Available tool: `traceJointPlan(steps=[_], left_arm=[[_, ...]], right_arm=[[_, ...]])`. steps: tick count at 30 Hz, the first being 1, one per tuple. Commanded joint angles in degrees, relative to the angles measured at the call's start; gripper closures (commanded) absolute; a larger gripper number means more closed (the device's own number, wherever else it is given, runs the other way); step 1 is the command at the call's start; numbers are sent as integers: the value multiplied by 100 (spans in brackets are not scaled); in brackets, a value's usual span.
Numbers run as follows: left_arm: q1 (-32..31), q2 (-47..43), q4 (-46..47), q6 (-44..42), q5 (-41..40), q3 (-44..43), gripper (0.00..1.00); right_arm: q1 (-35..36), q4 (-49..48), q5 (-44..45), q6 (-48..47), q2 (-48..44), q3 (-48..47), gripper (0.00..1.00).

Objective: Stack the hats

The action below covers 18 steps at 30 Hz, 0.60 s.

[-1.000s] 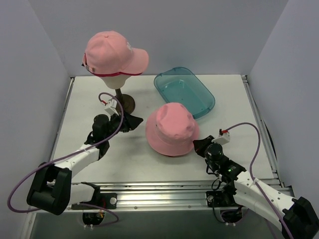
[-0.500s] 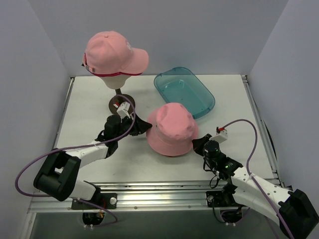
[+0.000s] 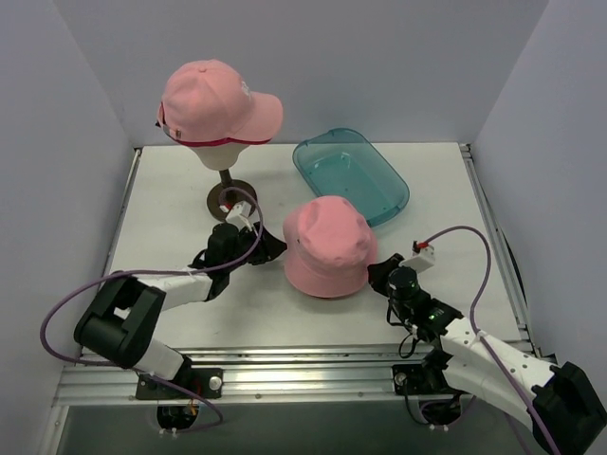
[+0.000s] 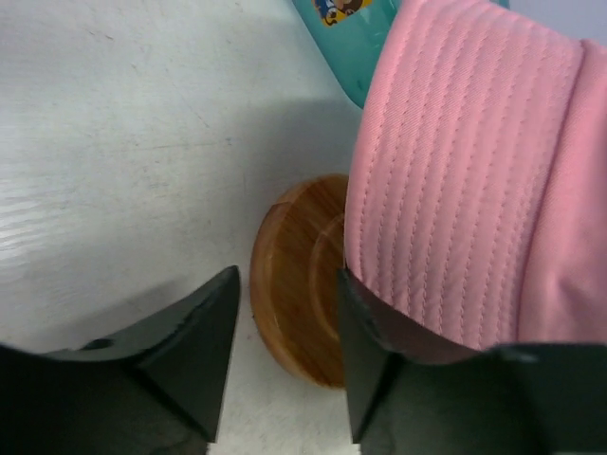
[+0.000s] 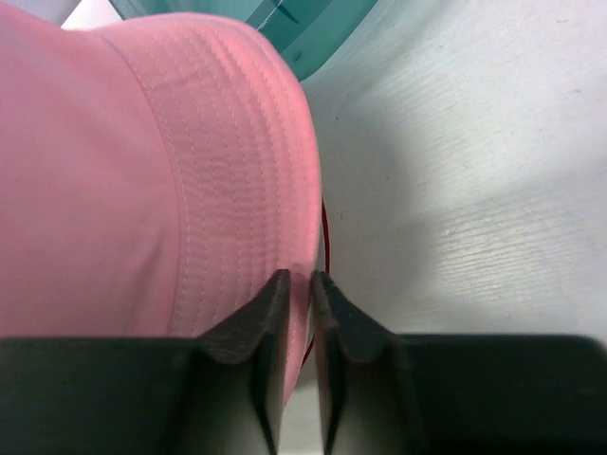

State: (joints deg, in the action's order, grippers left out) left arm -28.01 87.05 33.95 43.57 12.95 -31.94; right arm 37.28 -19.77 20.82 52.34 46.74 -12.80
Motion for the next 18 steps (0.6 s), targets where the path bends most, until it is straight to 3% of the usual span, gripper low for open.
traceJointPlan(steps=[1, 2, 3, 5, 6, 7, 8, 9, 12, 18], left_arm=[[-3, -845, -624, -243, -450, -163, 43], [6, -1256, -888, -401, -608, -198, 39], [23, -1478, -1500, -480, -775, -250, 36], [59, -2100, -2092, -638, -1224, -435, 29], [94, -2321, -2573, -692, -1242, -496, 20], [103, -2532, -2787, -736, -1442, -610, 4], [103, -2952, -2972, -849, -1462, -681, 6], [120, -3339, -3348, -981, -1462, -847, 6], [94, -3851, -4209, -1227, -1392, -1190, 6], [50, -4845, -5186, -1720, -646, -2095, 6]], right_arm=[[34, 640, 440, -180, -375, -433, 85], [25, 989, 501, -180, -576, -504, 79], [34, 1193, 546, -171, -691, -565, 67], [34, 1771, 642, -49, -955, -767, 55], [34, 1949, 695, -48, -1035, -846, 44], [34, 2186, 722, -57, -1096, -943, 39], [43, 2492, 757, -83, -1210, -1153, 35], [52, 2713, 774, -231, -1342, -1268, 20], [60, 3083, 879, -513, -1492, -1863, 0], [69, 3848, 1143, -1251, -1142, -3464, 0]])
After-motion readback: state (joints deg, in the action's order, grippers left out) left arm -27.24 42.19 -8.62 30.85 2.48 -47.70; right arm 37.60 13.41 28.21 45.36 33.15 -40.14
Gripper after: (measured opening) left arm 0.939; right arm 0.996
